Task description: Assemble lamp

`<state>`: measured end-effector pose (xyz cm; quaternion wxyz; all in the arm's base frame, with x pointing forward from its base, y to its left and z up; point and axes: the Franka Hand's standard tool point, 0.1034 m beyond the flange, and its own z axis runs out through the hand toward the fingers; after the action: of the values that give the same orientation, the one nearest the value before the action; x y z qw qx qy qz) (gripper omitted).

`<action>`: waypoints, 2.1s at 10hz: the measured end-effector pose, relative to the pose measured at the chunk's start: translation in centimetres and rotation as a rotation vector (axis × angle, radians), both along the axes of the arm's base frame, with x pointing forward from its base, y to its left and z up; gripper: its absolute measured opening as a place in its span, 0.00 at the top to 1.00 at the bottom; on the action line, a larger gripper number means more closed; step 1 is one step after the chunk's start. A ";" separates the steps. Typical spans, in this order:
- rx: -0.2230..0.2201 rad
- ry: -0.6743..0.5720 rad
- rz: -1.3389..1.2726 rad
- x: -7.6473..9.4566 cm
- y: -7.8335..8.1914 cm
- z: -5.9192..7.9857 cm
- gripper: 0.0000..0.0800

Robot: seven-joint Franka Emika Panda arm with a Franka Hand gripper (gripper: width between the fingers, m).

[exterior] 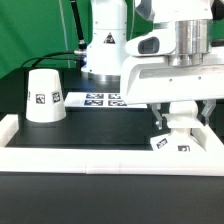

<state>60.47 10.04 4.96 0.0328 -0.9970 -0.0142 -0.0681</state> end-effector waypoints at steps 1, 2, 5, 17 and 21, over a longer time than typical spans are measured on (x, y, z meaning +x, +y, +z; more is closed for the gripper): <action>0.000 -0.005 0.001 0.1 0.0 0.0 0.33; -0.001 -0.005 0.002 0.1 0.0 0.0 0.33; -0.001 -0.005 0.009 0.0 0.0 0.1 0.16; 0.005 0.051 -0.054 -6.8 1.6 2.1 0.13; 0.004 0.056 -0.051 -7.1 1.6 1.8 0.13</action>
Offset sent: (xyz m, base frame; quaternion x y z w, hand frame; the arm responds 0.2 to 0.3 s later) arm 0.0000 0.0000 0.0000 0.0000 0.0000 0.0000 1.0000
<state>53.41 11.66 6.76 0.0335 -0.9985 0.0125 -0.0410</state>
